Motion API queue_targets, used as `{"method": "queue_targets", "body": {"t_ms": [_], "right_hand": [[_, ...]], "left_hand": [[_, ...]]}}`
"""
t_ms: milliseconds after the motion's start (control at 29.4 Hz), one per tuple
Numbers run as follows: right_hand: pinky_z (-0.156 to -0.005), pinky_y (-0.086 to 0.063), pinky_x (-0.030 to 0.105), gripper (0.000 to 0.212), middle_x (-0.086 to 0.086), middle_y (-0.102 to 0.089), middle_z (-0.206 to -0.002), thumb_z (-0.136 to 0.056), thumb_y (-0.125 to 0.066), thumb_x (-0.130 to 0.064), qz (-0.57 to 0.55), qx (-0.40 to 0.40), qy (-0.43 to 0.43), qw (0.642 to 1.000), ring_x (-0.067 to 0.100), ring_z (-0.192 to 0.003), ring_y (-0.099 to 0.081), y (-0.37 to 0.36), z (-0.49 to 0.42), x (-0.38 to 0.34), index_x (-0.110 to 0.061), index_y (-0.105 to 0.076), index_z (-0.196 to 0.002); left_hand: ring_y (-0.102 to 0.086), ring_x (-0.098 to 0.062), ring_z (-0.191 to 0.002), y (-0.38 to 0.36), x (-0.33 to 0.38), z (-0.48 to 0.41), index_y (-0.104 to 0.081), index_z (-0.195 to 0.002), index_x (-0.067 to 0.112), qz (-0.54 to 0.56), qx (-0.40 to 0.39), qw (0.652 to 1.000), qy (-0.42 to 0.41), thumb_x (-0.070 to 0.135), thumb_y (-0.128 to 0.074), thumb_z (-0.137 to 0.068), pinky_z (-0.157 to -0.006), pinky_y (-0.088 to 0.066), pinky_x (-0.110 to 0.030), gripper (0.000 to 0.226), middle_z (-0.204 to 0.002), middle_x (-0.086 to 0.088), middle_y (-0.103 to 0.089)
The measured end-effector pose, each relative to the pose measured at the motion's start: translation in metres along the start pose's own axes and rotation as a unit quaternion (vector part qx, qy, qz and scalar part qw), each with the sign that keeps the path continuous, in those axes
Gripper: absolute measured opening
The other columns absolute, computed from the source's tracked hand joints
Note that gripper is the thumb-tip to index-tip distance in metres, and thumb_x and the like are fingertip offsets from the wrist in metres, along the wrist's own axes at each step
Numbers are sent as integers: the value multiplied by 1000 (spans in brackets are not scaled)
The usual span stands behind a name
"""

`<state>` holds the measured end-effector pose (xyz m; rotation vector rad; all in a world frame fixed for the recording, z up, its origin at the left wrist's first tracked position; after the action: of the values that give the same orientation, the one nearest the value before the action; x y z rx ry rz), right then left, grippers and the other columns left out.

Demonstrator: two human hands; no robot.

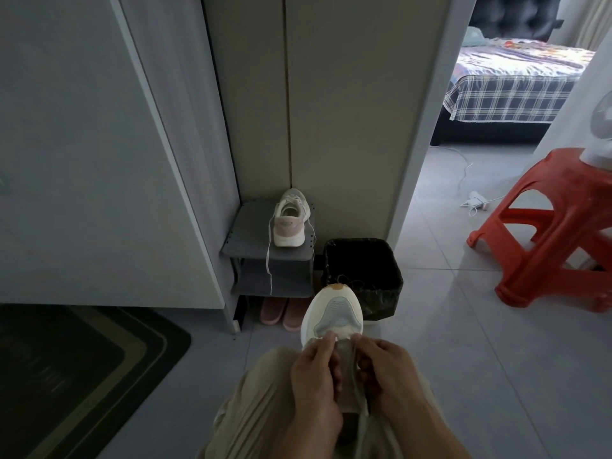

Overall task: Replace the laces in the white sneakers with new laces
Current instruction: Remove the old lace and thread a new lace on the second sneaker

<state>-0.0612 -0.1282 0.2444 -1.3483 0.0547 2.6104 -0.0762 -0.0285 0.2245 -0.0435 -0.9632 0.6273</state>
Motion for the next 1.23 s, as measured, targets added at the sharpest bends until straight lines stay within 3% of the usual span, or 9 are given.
{"method": "queue_targets", "body": {"t_ms": [136, 238, 374, 579, 715, 851, 987, 1089, 1225], "right_hand": [[-50, -42, 22, 19, 9, -63, -75, -90, -58, -22, 71, 16, 24, 997, 16, -62, -58, 3, -6, 3, -3, -58, -91], [-54, -39, 10, 11, 3, -59, -95, -89, -59, -21, 213, 49, 151, 964, 6, -75, -54, 8, -14, 6, -17, -51, -95], [-58, -44, 8, 23, -6, -53, -93, -85, -64, -15, 303, 12, 250, 920, 6, -78, -54, 8, -17, 5, -32, -48, -82], [-62, -41, 7, 8, -19, -44, -85, -87, -61, -19, 438, 7, 368, 820, 0, -70, -49, 10, -10, -13, -21, -54, -91], [-61, -34, 2, 9, -11, -53, -85, -83, -67, -17, 493, 7, 425, 759, 1, -64, -48, 7, -7, -14, -18, -65, -92], [-63, -39, 4, 3, -16, -43, -88, -89, -57, -24, 496, -28, 377, 782, 2, -71, -49, 4, -9, -22, -23, -58, -87], [-60, -42, 7, 15, -16, -52, -78, -92, -54, -21, 497, -107, 278, 815, 0, -68, -52, 3, -9, -35, -27, -52, -78], [-60, -41, 10, 14, -8, -57, -71, -91, -54, -18, 473, -162, 186, 846, 2, -63, -52, 8, -13, -43, -20, -58, -77], [-59, -39, 11, 15, -5, -57, -70, -88, -59, -23, 485, -174, 169, 840, 2, -63, -50, 15, -21, -54, -14, -62, -77]], "left_hand": [[-35, -13, -40, 3, 0, 0, -54, -60, 10, 3, -2, 1000, 5, 18, -59, -88, -45, -29, -24, 30, -43, -1, -43], [-39, -13, -41, 8, -1, 0, -59, -66, 8, 17, -11, 1000, 21, 19, -60, -87, -46, -32, -24, 24, -45, -2, -46], [-42, -12, -40, 10, -2, -3, -61, -71, 8, 38, -23, 998, 41, 19, -60, -87, -43, -35, -23, 19, -48, -2, -48], [-44, -12, -43, 12, 3, -2, -64, -78, 4, 36, -30, 998, 34, 19, -59, -87, -43, -37, -24, 18, -52, -3, -49], [-57, -19, -58, 12, 5, 0, -66, -89, -2, 17, -19, 999, 20, 21, -58, -88, -54, -45, -29, 25, -67, -10, -62], [-61, -27, -70, 13, 9, 4, -66, -91, -3, -16, -16, 1000, -10, 17, -54, -91, -59, -49, -32, 23, -82, -21, -65], [-45, -13, -49, 13, 13, 7, -59, -70, 7, -14, -47, 998, -47, 12, -47, -94, -49, -36, -23, 28, -58, -5, -51], [-44, -11, -47, 13, 12, 5, -61, -71, 3, -8, -28, 998, -49, 13, -47, -95, -48, -36, -22, 29, -55, -2, -51], [-42, -8, -39, 15, 13, 0, -60, -79, -2, 49, 2, 999, -19, 12, -48, -94, -36, -34, -17, 24, -51, -3, -51]]}}
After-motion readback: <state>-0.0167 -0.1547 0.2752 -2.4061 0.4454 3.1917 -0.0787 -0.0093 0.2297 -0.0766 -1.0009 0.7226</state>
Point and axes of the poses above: each hand's wrist, its own z-axis away from the middle knuckle, its own y-axis out of the back of the hand, x = y × z, the point moved 3 cm from there along -z, towards the middle knuckle
